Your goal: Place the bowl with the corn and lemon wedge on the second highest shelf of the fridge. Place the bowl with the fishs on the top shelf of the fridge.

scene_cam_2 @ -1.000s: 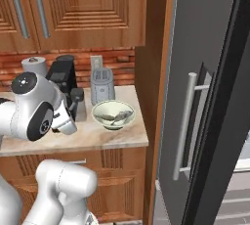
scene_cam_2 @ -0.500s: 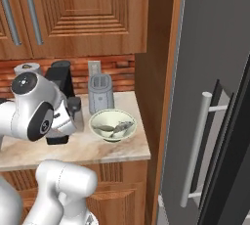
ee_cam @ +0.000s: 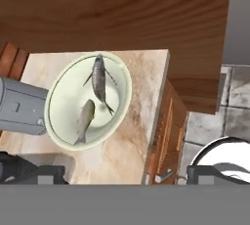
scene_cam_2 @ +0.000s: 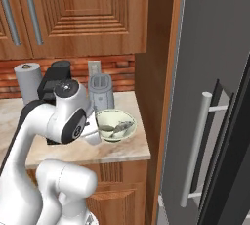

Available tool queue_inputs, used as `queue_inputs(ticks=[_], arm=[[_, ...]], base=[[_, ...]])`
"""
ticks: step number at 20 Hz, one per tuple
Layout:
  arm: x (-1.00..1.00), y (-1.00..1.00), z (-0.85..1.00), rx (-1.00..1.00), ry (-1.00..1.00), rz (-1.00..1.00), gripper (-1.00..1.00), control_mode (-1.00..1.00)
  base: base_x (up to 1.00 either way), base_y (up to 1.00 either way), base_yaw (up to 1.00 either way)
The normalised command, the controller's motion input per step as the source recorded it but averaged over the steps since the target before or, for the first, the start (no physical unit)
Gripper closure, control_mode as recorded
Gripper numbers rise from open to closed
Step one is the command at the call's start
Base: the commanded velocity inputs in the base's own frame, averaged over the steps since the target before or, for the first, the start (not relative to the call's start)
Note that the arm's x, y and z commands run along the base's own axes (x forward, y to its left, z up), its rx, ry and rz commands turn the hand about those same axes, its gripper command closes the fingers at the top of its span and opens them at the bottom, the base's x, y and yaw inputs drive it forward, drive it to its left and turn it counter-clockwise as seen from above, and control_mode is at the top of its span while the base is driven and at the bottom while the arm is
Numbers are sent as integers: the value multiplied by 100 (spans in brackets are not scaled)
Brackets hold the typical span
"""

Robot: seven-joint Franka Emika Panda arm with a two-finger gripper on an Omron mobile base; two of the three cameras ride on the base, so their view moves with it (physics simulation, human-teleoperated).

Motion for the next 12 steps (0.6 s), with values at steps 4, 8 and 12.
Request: queue_inputs(ticks=[4,8,12], arm=[[62,-25,-27,2,15,-4,-100,-100],[39,-3,-33,0,10,0,-100,-100],[33,-6,-40,0,6,0,-100,-100]], base=[[0,0,0],[0,0,0],[0,0,0]])
